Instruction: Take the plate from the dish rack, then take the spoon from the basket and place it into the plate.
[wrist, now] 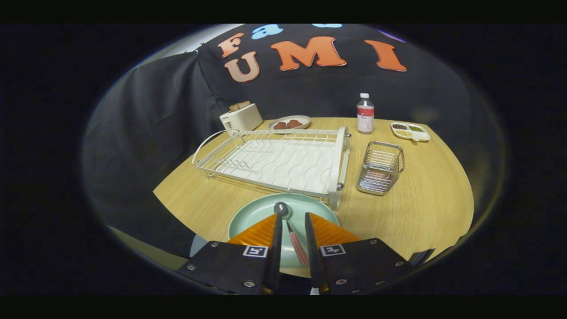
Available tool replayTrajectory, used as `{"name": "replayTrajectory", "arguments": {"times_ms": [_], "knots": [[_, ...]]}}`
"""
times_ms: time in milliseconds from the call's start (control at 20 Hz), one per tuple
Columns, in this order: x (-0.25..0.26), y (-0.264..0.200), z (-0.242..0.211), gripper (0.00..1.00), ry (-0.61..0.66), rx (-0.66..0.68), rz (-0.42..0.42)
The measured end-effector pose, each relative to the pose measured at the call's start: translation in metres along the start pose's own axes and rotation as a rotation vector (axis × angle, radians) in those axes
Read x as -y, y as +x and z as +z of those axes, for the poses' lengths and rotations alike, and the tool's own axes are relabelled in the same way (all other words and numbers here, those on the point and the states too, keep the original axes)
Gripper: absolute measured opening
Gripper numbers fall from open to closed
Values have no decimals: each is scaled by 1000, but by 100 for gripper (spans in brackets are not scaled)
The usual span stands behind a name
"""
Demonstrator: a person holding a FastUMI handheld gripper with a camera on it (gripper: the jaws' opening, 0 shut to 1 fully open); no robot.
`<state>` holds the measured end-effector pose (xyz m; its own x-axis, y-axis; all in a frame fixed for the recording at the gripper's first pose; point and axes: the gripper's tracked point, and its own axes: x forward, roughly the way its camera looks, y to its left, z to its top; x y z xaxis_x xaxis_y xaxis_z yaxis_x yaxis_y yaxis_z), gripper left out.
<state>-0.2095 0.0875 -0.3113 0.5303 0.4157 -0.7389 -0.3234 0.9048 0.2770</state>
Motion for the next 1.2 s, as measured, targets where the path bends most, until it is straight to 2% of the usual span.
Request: {"name": "replayTrajectory", "arguments": {"times_ms": [150, 300, 550, 750, 1200], "knots": [[6, -10, 14, 36, 1, 26, -25], [10, -28, 49, 46, 5, 109, -50], [22, -66, 123, 71, -17, 292, -114], [33, -100, 178, 85, -45, 436, -179], [47, -169, 264, 94, -70, 711, -297]]}}
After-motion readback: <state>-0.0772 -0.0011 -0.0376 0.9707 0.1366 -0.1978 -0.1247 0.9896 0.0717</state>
